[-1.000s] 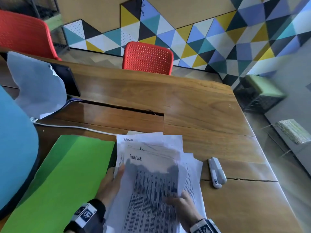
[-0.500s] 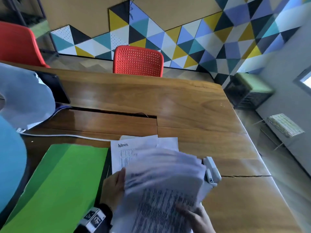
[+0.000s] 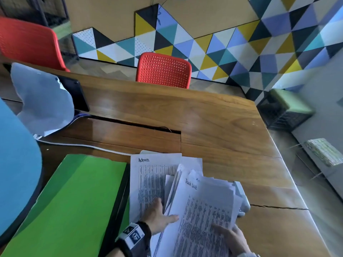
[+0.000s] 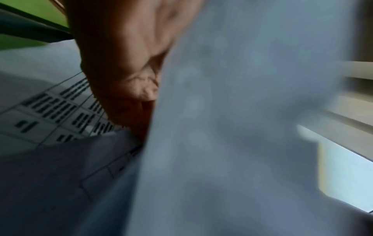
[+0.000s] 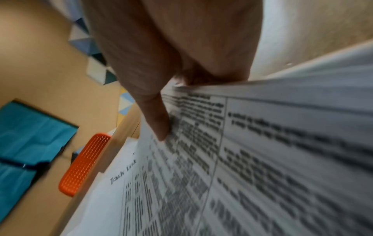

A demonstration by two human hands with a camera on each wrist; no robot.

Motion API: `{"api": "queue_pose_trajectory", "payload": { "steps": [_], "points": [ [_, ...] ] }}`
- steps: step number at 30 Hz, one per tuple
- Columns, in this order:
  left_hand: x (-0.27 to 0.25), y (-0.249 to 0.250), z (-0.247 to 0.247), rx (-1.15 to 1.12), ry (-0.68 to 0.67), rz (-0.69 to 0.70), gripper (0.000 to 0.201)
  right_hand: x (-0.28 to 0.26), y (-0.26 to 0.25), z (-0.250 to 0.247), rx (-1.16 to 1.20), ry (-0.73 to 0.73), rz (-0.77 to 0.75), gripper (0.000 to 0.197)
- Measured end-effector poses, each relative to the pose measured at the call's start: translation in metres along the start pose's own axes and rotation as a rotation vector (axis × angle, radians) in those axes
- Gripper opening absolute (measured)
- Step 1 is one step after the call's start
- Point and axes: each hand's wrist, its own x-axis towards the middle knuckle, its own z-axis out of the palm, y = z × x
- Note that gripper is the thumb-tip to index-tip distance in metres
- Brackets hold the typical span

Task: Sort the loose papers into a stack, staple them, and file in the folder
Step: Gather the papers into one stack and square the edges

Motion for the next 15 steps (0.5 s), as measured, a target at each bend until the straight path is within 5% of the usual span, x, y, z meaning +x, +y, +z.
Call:
{"api": "queue_pose_trajectory", "payload": {
  "steps": [3,4,10,13,15],
  "points": [
    [0.000,-0.003,-0.006,0.019,-0.019,0.044,0.040,-0.006,-0.009,-0.001,-0.028,-0.037,0.035,0.016],
    [-0.001,-0.004,-0.007,-0.002,-0.001,0.051,0.036,-0.007,-0.008,0.001,-0.051,-0.033,-0.019,0.017],
    [-0.007,-0.008,-0.011,0.082,0.140,0.136,0.027,-0.011,-0.003,0.016,-0.127,0.040,-0.273,0.062],
    [-0.005,-0.018,-0.028,0.014,0.540,0.042,0.042,-0.019,-0.008,0.015,-0.056,0.008,-0.310,0.053],
    [-0.003,-0.020,-0.046,-0.107,0.621,-0.094,0.054,-0.022,-0.010,0.011,0.029,-0.063,-0.269,0.043]
  ]
}}
